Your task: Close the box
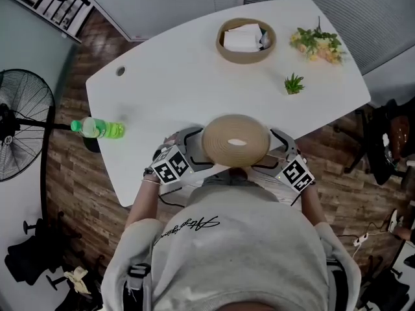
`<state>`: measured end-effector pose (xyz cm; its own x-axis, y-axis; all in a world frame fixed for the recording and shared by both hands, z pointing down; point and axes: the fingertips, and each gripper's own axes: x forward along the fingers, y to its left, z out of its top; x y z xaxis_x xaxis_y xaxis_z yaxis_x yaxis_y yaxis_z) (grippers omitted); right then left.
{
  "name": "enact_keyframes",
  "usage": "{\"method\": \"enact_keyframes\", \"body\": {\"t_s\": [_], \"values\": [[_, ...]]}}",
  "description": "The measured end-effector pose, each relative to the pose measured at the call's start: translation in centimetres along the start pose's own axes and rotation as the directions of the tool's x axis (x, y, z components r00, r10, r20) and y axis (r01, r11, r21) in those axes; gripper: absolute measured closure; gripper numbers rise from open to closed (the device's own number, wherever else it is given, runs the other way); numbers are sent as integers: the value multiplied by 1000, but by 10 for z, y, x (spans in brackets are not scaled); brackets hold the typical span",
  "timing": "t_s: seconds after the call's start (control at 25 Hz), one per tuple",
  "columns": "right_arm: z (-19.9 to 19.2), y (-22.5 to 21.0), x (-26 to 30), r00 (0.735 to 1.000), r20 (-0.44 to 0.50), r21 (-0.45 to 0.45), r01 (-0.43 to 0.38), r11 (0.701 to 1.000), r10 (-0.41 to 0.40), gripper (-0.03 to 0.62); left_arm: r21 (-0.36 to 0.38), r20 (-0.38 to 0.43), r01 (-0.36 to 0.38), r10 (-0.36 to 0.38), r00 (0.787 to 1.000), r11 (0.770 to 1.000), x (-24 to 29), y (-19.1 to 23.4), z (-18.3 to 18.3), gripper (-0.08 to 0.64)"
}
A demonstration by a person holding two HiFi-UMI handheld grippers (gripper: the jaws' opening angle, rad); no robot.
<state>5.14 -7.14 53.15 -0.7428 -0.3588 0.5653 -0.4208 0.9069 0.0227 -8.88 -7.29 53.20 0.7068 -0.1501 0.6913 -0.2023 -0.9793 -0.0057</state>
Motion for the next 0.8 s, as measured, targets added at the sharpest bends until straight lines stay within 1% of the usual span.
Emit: {"method": "enact_keyframes", "body": {"t_s": [0.2,0.28,0.32,0.4,0.52,0.8], "values": [[3,1,3,1000,-2,-7,0,1000,0,46,-7,-20,17,-17,1000,1000,2,2,0,75],[2,1,3,1000,-6,-6,-4,1000,4,60,-10,-24,18,-19,1000,1000,3,1,0,75],[2,1,3,1000,-9,-7,-6,1000,6,74,-11,-24,16,-17,1000,1000,3,2,1,75],[2,1,3,1000,-15,-8,-7,1000,7,74,-17,-21,8,-8,1000,1000,3,3,2,80],[2,1,3,1000,-22,-1,-4,1000,4,77,-32,-14,-11,11,1000,999,3,5,4,118],[6,4,2,1000,-22,9,-23,1000,23,78,-49,6,-23,23,1000,999,-2,2,4,118]]}}
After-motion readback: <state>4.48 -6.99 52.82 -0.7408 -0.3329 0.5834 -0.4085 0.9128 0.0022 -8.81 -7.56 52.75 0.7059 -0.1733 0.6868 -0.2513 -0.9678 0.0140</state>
